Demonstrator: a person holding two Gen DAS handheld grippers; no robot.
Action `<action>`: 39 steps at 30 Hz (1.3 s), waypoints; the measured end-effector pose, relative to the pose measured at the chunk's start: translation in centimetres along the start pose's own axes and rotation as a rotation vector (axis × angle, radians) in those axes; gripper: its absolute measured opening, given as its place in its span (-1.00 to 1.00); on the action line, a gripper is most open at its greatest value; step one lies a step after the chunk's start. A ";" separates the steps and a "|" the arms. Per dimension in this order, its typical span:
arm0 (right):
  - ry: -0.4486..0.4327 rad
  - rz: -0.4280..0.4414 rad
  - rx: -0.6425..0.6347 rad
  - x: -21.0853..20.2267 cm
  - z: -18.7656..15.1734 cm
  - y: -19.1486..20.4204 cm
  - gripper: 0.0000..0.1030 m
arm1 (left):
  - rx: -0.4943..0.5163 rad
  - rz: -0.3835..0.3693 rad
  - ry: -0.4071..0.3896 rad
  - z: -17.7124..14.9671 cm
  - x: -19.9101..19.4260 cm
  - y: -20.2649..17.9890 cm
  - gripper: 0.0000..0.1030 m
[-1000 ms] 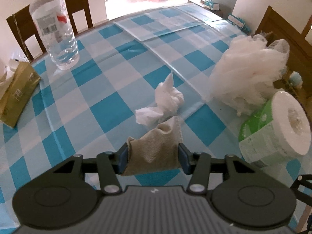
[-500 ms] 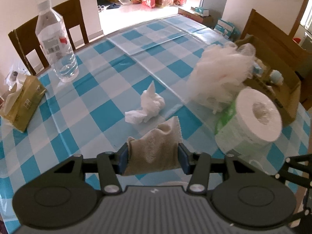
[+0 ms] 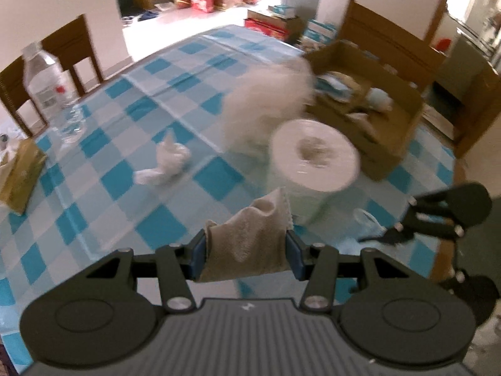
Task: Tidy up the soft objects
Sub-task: 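Carry the mask and sachet over the box and open both tools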
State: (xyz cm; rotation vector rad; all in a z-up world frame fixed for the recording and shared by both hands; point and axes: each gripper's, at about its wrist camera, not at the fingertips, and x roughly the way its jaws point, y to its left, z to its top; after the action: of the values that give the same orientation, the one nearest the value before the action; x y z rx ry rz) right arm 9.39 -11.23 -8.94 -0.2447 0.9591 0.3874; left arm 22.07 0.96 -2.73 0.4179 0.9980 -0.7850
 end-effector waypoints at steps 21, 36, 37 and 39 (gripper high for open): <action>-0.003 -0.209 0.073 -6.6 -5.3 -12.4 -0.06 | 0.183 -0.176 0.002 6.0 2.9 -14.3 -0.02; -0.065 -0.228 0.102 -5.1 -4.8 -22.4 0.77 | 0.152 -0.116 -0.056 14.6 7.4 -17.0 -0.02; -0.068 -0.227 0.112 -5.0 -4.9 -22.5 0.80 | 0.151 -0.114 -0.064 15.3 7.6 -17.1 -0.02; -0.073 -0.223 0.134 -4.9 -5.4 -22.8 0.88 | 0.150 -0.102 -0.080 16.8 8.1 -17.3 -0.02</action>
State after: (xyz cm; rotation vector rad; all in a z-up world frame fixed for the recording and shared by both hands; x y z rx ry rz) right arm 12.55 -34.85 -7.12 -0.2119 0.8719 0.1259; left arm 21.36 -24.42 -0.83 0.4634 0.8938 -0.9656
